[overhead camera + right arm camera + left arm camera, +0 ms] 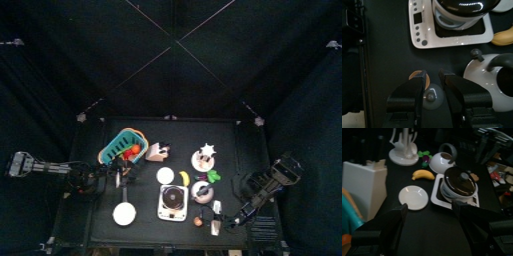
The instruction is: Grab half of eggshell from table
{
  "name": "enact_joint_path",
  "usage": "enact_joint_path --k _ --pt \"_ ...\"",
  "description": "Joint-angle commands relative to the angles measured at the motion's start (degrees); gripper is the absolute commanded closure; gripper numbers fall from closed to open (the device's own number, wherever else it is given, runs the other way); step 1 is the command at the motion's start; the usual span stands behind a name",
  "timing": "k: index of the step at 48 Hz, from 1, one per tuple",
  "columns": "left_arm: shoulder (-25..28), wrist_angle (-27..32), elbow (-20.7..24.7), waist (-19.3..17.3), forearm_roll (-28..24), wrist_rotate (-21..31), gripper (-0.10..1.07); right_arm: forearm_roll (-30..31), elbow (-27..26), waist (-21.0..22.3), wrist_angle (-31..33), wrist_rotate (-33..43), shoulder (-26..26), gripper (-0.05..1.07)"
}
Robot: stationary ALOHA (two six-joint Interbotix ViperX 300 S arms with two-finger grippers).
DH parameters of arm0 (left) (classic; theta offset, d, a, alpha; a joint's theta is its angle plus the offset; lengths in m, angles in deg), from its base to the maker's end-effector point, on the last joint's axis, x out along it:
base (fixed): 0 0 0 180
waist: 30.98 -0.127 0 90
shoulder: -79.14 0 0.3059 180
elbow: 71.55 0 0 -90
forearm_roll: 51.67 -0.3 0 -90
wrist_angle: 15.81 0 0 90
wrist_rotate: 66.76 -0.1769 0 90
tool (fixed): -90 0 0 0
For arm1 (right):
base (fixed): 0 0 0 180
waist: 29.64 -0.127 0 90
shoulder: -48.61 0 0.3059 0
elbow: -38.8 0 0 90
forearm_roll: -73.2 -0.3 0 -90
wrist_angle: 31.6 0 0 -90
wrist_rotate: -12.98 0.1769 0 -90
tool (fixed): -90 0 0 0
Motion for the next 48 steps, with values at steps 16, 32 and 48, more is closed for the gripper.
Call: enact_joint_path --k 16,32,48 --pt "6.33 -0.09 5.36 5.89 -1.58 -0.26 -0.03 -1.58 0.35 4.57 -6.68 0.0 3.96 0.34" --pt "8.53 -0.09 6.15 6.06 -2.11 -0.18 -0.03 -4.31 1.32 6.42 -10.9 0.0 5.89 0.34" --pt "8.53 -0.09 6.59 6.06 -2.11 -0.18 -0.03 -3.52 1.49 7.56 -13.18 -0.18 7.12 0.37"
